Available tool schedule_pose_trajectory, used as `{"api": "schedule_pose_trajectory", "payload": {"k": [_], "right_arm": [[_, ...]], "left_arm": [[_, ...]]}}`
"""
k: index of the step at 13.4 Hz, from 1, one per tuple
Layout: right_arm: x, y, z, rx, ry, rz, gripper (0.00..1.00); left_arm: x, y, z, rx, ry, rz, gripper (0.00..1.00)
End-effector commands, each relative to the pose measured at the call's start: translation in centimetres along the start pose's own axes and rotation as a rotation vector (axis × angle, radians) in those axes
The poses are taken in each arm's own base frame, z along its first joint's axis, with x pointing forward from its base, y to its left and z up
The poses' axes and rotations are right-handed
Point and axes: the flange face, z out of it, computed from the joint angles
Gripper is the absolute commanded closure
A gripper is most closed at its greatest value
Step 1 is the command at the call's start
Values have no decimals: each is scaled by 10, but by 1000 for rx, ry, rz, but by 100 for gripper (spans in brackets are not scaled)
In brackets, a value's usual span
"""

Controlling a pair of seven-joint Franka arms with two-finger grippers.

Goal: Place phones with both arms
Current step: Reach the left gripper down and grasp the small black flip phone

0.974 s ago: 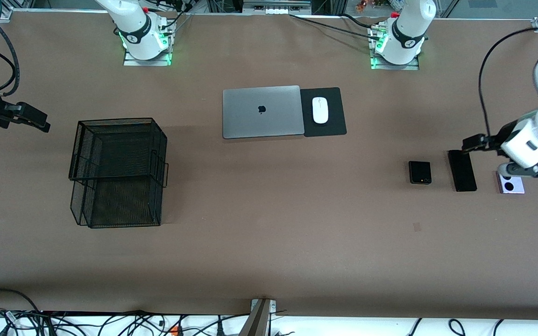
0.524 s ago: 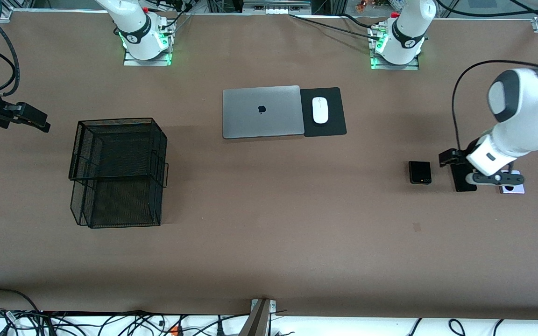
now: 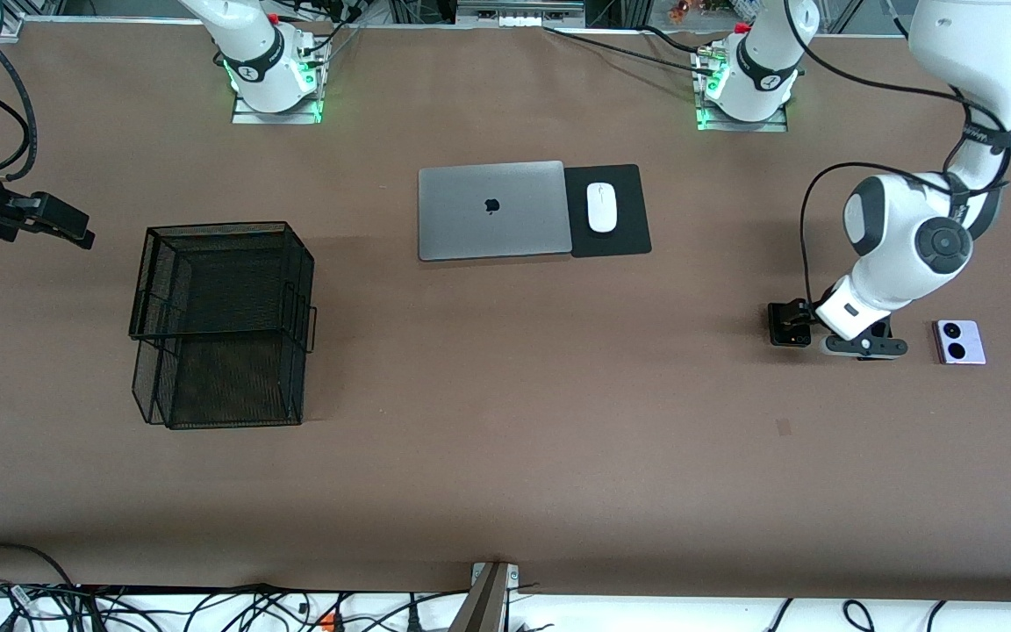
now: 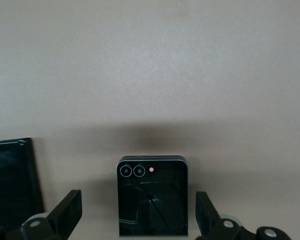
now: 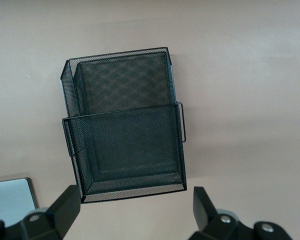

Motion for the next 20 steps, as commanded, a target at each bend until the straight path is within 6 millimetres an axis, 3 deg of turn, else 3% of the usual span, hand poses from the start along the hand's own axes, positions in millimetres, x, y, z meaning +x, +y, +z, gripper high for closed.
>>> {"api": "schedule_pose_trajectory", "payload": {"k": [1, 11, 13, 15, 18, 20], "right_arm": [[-2, 0, -6, 21, 10, 11, 0], [-2, 0, -6, 21, 10, 11, 0], [-2, 0, -6, 21, 10, 11, 0], [-2, 0, -6, 21, 10, 11, 0], [-2, 0, -6, 21, 10, 11, 0], [-2, 0, -7, 21, 12, 11, 0]], "left_arm": [[-7, 1, 16, 13, 20, 31, 0], [-18, 3, 51, 10, 4, 46, 0], [-17, 4, 49, 9, 7, 43, 38], [-16, 5, 48, 8, 9, 36, 59], [-5, 11, 27, 5, 44, 40, 60], [14, 22, 0, -5, 26, 49, 58]]}}
